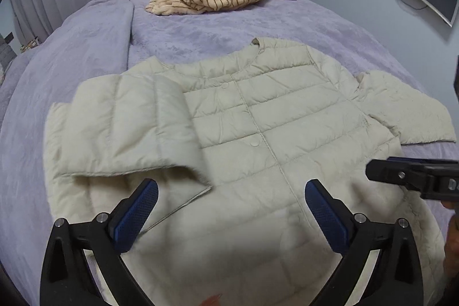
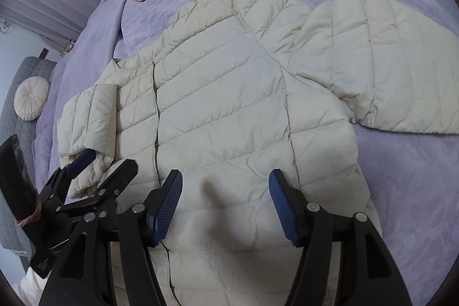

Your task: Fold large clothes

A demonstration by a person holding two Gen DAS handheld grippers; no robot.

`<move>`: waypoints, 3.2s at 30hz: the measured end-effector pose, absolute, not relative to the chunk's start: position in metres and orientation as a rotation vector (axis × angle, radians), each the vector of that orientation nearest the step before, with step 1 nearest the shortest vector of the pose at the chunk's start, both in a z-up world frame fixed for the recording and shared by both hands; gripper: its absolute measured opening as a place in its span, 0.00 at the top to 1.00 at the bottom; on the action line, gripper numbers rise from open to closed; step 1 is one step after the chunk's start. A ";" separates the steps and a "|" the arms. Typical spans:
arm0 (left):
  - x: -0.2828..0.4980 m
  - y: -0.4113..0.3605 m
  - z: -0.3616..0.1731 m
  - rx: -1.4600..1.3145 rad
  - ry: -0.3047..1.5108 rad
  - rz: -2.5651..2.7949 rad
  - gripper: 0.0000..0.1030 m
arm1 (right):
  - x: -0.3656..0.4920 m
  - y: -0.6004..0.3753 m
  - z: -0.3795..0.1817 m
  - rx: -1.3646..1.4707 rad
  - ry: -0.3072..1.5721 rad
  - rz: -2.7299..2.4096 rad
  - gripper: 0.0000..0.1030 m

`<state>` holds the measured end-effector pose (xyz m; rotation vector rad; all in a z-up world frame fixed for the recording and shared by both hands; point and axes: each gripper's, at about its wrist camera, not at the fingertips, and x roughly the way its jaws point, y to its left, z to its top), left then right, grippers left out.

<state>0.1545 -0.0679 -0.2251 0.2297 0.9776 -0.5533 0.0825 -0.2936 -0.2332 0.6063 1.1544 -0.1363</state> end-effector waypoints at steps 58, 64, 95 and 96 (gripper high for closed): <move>0.295 0.031 -0.315 0.015 1.134 -0.162 0.00 | 0.175 -0.300 -0.276 0.552 1.160 -0.104 0.81; 0.298 0.024 -0.320 0.053 1.120 -0.151 0.00 | 0.178 -0.302 -0.298 0.565 1.123 -0.083 0.82; 0.307 0.051 -0.316 0.124 1.112 0.027 0.00 | 0.196 -0.345 -0.296 0.637 1.093 -0.102 1.00; 0.306 0.053 -0.316 0.118 1.114 0.025 0.00 | 0.194 -0.349 -0.297 0.652 1.088 -0.102 1.00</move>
